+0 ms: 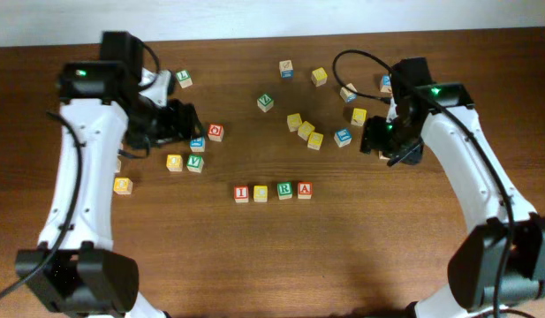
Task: Spell out ICRA
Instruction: 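Bring both grippers down to opposite ends of the block row, then push the row ends inward with both grippers to close gaps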
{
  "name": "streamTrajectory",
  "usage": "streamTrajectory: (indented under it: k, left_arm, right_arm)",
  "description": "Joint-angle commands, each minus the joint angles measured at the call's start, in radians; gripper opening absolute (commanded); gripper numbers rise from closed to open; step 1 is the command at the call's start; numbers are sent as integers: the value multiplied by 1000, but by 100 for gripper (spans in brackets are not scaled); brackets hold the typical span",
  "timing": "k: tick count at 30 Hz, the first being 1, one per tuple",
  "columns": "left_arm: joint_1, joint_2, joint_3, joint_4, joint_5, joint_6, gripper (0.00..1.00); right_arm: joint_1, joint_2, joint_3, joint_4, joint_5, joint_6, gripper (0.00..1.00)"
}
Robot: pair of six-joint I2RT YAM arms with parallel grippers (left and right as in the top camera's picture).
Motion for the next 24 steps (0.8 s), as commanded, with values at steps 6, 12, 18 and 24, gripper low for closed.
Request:
streamTrajectory:
  k: [6,12,18,24]
  left_arm:
    - [-111,22,-483,311,-49,-74,0]
    - [-112,26,-669,500,-52,-103,0]
    - [-161,37,-679,575,-52,-166,0]
    - [-206,73,-679,594,-160,-252,0]
  right_arm:
    - [130,144,-19,29,-43,5,4]
    - [199,201,-102,132,-49,61,4]
    - [249,217,-114,189,-89,61,4]
    - [261,245,-142,198,-101,61,4]
